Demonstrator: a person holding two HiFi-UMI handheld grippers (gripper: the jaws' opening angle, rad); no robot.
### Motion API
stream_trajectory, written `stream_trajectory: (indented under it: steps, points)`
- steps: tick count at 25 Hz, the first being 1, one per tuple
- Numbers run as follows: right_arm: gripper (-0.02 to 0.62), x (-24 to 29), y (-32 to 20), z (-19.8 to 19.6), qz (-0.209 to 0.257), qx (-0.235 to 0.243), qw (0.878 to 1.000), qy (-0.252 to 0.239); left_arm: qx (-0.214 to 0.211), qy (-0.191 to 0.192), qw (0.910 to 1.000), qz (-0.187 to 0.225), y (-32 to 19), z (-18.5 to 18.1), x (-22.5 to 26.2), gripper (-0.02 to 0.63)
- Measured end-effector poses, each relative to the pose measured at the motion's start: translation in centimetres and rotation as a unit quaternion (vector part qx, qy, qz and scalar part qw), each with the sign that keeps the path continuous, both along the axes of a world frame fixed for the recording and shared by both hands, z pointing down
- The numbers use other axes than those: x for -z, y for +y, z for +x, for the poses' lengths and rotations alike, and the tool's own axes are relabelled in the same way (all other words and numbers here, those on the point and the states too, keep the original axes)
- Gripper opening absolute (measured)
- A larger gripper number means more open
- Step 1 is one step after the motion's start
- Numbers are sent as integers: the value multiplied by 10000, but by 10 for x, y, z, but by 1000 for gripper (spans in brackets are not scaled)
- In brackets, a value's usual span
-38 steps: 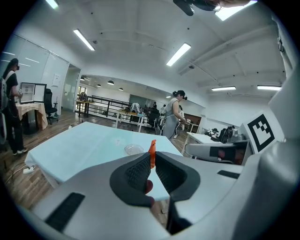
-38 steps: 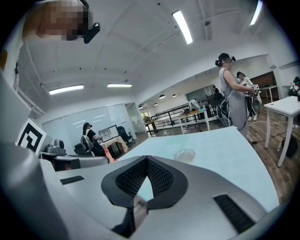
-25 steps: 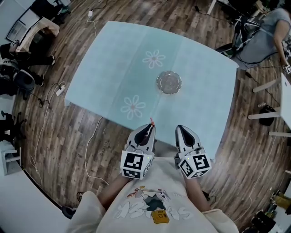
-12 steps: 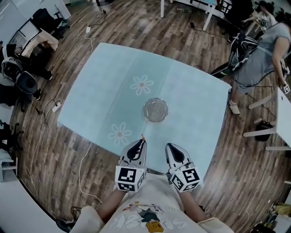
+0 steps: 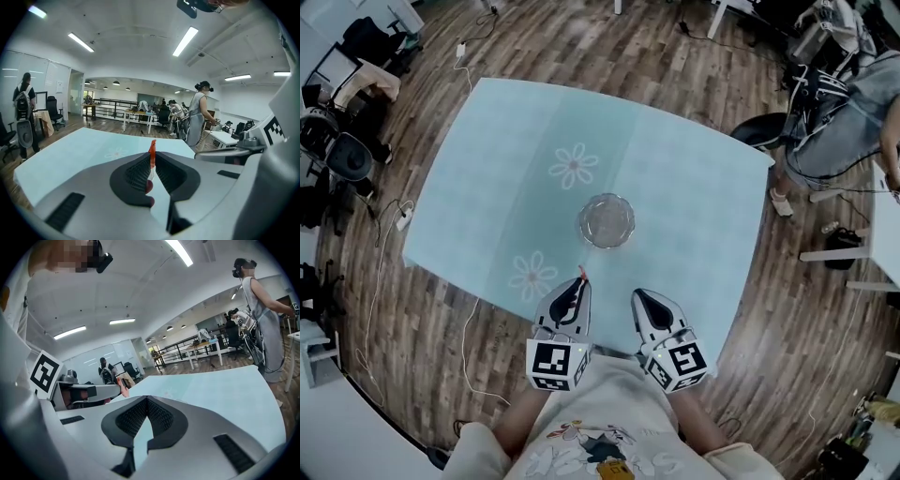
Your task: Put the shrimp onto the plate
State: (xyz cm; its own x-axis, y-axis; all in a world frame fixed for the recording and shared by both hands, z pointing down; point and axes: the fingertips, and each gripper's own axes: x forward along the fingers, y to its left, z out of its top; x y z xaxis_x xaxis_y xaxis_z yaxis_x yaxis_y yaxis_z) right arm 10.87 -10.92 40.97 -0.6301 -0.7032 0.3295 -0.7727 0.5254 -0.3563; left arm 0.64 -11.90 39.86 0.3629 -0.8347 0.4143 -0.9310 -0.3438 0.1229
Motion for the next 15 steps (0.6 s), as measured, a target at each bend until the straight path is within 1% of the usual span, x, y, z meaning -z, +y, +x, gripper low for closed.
stream_trajectory:
  steps: [6, 10, 13, 15]
  points:
    - [23, -14, -22, 3, -14, -114, 9999, 80, -223, 13, 9996, -160, -19, 12, -28, 37]
    - [23, -35, -35, 2, -214, -190, 9995, 100, -363, -10, 9989, -301, -35, 20, -48, 37]
    - [23, -46, -41, -1, -371, -222, 9990, 137, -373, -66, 9982, -474, -45, 19, -62, 37]
    - [23, -54, -46, -2, -452, -233, 9986, 166, -355, -56, 9981, -507, -54, 19, -70, 37]
